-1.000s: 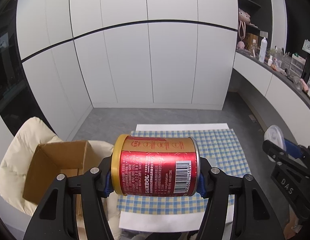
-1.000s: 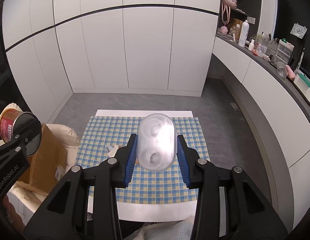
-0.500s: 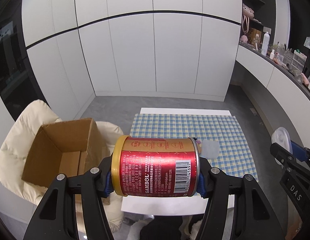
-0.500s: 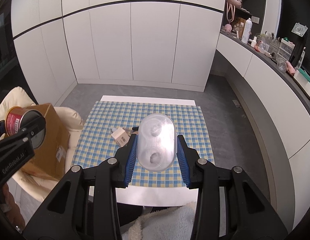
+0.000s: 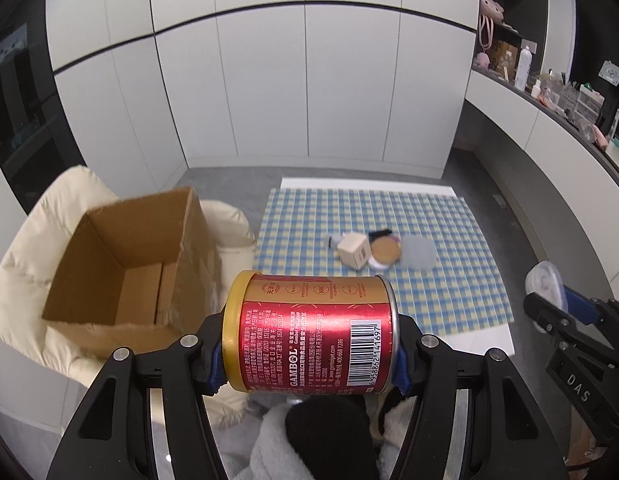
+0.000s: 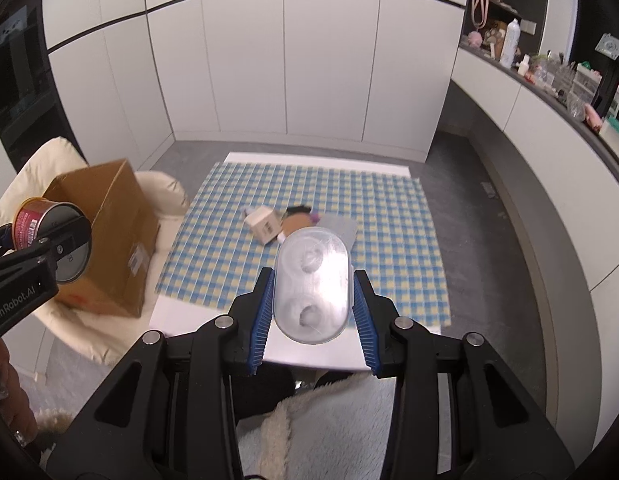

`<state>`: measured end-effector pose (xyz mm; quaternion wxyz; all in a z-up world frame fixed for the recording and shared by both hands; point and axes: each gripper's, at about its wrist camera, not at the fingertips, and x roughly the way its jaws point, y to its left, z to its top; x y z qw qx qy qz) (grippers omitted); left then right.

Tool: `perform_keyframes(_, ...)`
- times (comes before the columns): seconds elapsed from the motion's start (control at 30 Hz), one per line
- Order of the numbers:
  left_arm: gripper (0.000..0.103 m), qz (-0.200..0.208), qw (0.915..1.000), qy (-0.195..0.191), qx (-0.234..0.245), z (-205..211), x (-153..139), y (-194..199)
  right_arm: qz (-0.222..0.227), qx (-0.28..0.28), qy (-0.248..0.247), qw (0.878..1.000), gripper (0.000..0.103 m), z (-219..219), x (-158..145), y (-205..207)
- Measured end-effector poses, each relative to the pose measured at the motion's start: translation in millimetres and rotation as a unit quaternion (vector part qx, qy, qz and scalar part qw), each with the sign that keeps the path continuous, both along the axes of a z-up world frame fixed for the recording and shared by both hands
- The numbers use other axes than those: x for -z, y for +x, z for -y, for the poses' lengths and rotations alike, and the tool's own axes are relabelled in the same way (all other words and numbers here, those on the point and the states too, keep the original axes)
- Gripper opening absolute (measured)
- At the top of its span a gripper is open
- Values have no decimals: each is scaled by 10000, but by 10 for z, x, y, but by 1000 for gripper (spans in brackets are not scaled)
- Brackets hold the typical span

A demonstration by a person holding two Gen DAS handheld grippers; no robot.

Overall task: Organize objects
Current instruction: 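Carry the red can and lens case with both tools toward the cardboard box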

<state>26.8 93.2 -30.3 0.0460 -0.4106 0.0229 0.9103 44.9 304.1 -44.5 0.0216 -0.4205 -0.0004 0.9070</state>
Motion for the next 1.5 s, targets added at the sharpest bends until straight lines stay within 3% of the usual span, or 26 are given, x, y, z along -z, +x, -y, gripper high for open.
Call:
perform_keyframes(0.23,62,265,9996,-18,58,29,212,123,376,-122,-156,9991,40,82,296,245)
perform_keyframes(0.53,62,318,9993,-65,160,12,325,216,626,-226,-233,9975,40,108,510,491)
perform_keyframes(1.13,62,161,9998,43,-69,169,267,320,462,-479,-177,9976,40,308,421,440)
perform_keyframes(1.5,62,20,9979,-58,-643,621,186,578,321,-1021,-174,9941,40,784,375,468)
